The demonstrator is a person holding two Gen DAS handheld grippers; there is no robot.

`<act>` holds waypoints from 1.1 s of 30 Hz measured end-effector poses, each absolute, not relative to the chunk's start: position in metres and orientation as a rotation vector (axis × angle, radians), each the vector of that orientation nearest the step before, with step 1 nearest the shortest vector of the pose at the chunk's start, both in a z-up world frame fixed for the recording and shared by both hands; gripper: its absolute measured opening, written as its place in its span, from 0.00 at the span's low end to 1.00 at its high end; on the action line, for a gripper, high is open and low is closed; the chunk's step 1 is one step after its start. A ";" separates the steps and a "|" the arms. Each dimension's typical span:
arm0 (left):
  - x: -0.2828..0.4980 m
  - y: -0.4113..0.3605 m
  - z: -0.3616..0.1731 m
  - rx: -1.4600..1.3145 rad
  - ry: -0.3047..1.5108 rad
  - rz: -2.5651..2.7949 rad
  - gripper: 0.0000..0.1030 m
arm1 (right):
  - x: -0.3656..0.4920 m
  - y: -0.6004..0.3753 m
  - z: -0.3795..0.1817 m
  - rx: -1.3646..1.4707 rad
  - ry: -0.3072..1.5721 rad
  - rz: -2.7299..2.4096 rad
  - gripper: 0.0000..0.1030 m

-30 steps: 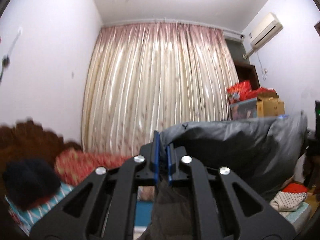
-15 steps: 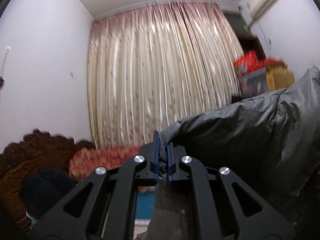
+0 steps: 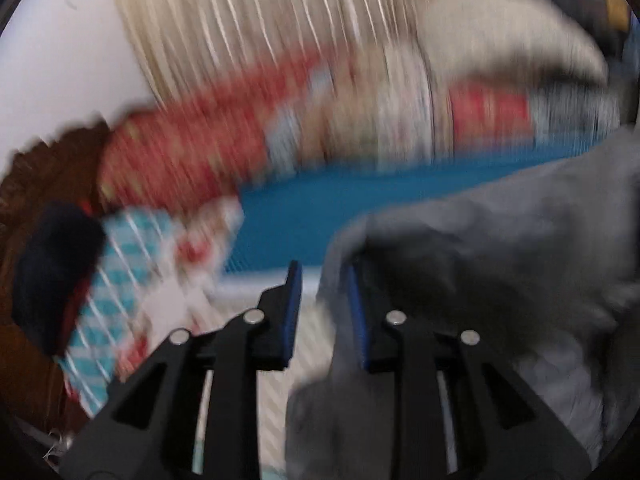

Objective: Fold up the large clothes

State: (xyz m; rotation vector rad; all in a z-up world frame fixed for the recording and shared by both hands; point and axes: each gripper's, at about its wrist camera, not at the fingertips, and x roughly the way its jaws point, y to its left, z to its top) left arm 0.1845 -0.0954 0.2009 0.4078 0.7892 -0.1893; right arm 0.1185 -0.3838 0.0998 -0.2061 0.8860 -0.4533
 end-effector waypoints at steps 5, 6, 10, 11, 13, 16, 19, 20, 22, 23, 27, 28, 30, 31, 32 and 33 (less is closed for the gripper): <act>0.159 -0.079 0.110 0.437 0.943 -0.266 0.22 | 0.088 -0.374 0.005 -0.238 1.010 -0.424 0.29; 0.151 -0.069 0.105 0.429 0.949 -0.276 0.22 | 0.076 -0.372 0.004 -0.226 0.976 -0.407 0.29; 0.094 -0.027 0.107 0.303 0.911 -0.436 0.22 | 0.049 -0.350 0.023 -0.121 0.914 -0.215 0.44; 0.083 -0.022 0.110 0.275 0.910 -0.488 0.22 | 0.051 -0.346 0.023 -0.078 0.921 -0.158 0.45; 0.050 -0.016 0.107 0.228 0.941 -0.640 0.22 | 0.069 -0.342 0.024 0.007 0.946 -0.072 0.46; 0.025 -0.026 0.081 0.215 1.048 -0.745 0.21 | 0.120 -0.338 0.023 0.119 0.980 -0.017 0.46; 0.029 -0.033 0.055 0.243 1.096 -0.670 0.22 | 0.192 -0.334 0.021 0.268 1.017 0.017 0.46; 0.041 -0.029 0.052 0.241 1.095 -0.631 0.21 | 0.220 -0.335 0.027 0.313 1.006 -0.002 0.46; 0.078 -0.015 0.054 0.251 1.053 -0.497 0.21 | 0.256 -0.338 0.051 0.330 0.920 -0.064 0.46; 0.111 -0.001 0.059 0.268 1.006 -0.358 0.21 | 0.269 -0.340 0.067 0.330 0.857 -0.119 0.46; 0.211 0.062 0.093 0.173 0.888 -0.005 0.21 | 0.269 -0.350 0.088 0.519 0.797 -0.076 0.47; 0.224 0.075 0.104 0.127 0.872 0.034 0.21 | 0.258 -0.347 0.089 0.520 0.793 -0.048 0.47; 0.228 0.084 0.122 0.044 0.844 0.027 0.21 | 0.215 -0.337 0.085 0.465 0.817 0.004 0.50; 0.220 0.085 0.132 0.014 0.812 0.010 0.21 | 0.191 -0.331 0.080 0.441 0.840 0.022 0.53; 0.212 0.083 0.136 0.008 0.794 -0.006 0.21 | 0.162 -0.331 0.077 0.429 0.851 0.024 0.55; 0.201 0.077 0.138 0.005 0.777 -0.037 0.21 | 0.138 -0.327 0.068 0.423 0.862 0.024 0.58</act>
